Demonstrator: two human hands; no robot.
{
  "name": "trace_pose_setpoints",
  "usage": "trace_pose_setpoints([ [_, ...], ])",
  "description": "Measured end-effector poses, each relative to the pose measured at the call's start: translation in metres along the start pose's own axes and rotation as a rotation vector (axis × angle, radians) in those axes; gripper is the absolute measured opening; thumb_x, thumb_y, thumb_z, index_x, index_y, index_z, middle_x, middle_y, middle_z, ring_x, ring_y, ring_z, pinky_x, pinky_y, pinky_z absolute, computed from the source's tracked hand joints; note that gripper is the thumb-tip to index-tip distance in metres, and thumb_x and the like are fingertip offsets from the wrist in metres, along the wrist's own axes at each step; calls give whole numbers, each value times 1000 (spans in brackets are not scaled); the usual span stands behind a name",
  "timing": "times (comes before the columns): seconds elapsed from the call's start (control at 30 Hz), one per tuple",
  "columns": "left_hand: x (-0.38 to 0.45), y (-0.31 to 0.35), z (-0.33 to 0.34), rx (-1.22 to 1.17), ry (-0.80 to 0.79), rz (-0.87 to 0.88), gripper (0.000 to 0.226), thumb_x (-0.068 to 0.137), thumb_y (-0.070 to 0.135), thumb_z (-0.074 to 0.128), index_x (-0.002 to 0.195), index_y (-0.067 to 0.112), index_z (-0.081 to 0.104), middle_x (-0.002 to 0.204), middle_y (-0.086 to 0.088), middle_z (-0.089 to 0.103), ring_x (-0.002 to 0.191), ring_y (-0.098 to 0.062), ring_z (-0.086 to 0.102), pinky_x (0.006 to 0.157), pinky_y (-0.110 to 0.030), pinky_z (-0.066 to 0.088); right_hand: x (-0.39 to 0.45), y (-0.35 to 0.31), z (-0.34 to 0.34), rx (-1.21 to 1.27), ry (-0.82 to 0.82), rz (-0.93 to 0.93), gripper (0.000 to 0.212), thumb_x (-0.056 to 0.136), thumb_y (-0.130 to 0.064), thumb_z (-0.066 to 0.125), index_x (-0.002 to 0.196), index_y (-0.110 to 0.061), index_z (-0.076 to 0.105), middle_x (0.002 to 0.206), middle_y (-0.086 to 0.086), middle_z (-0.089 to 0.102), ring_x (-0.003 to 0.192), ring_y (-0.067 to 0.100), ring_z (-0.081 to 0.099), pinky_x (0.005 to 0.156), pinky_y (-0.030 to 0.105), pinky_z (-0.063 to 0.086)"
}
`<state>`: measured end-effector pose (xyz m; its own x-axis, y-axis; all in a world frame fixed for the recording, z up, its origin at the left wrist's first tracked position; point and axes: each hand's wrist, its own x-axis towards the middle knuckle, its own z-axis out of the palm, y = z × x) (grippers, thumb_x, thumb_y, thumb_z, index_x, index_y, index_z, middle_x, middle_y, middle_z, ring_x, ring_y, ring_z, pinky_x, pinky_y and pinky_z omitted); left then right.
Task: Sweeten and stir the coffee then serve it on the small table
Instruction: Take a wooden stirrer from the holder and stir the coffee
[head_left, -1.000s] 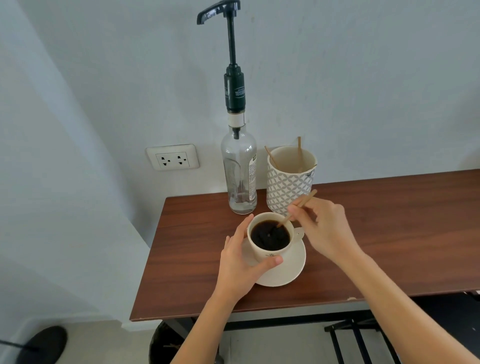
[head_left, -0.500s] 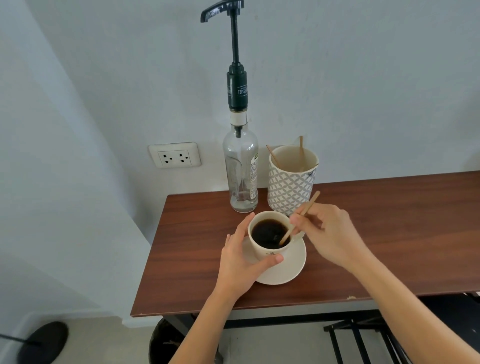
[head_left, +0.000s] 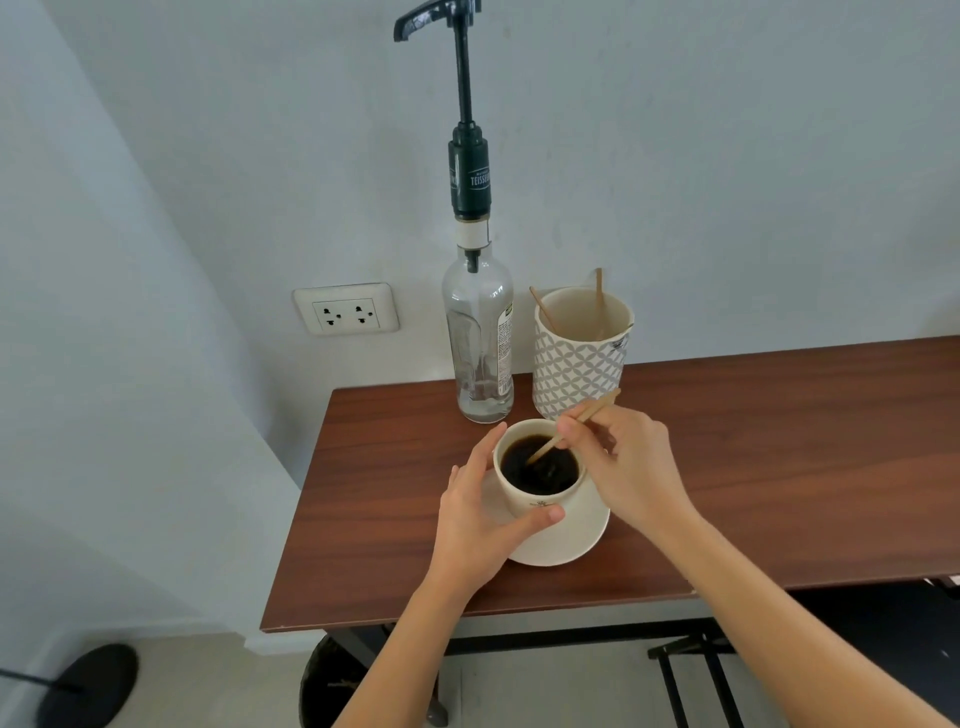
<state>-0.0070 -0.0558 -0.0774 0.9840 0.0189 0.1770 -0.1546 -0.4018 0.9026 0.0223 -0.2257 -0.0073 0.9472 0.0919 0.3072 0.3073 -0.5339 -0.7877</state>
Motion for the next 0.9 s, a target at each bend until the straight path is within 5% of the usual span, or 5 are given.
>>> trace_pose_setpoints([
  [0.13, 0, 1, -1, 13, 10, 2, 87, 62, 64, 85, 135, 63, 38, 133, 31, 60, 134, -3, 51, 116, -56, 36, 9, 9, -15, -128, 62, -32, 16, 94, -21, 63, 84, -13, 72, 72, -6, 73, 65, 1, 64, 63, 2, 42],
  [0.27, 1, 0, -1, 16, 12, -10, 87, 62, 63, 85, 135, 63, 38, 133, 29, 61, 133, -5, 52, 115, -54, 39, 1, 5, -17, -67, -93, 37, 16, 93, -20, 63, 79, -19, 72, 69, -7, 72, 64, -5, 60, 64, 6, 43],
  [0.47, 1, 0, 1, 9, 17, 3, 86, 62, 65, 85, 135, 62, 39, 134, 28, 61, 133, -6, 53, 115, -55, 38, 11, 8, -9, -82, 45, -36, 17, 93, -22, 63, 82, -13, 72, 73, -3, 74, 71, 7, 65, 63, 11, 46],
  [0.63, 1, 0, 1, 11, 15, -10, 88, 60, 73, 81, 136, 63, 38, 134, 26, 61, 132, -13, 53, 112, -53, 43, 3, 6, -20, -44, -130, 10, 14, 93, -20, 63, 82, -19, 71, 69, -6, 73, 67, -3, 62, 63, 8, 43],
  [0.9, -1, 1, 0, 35, 21, -7, 88, 61, 66, 84, 135, 64, 37, 136, 30, 58, 135, -9, 50, 114, -51, 41, 9, 17, -15, -83, 50, -99, 15, 94, -19, 63, 86, -10, 72, 78, -2, 74, 79, 5, 66, 62, 4, 43],
])
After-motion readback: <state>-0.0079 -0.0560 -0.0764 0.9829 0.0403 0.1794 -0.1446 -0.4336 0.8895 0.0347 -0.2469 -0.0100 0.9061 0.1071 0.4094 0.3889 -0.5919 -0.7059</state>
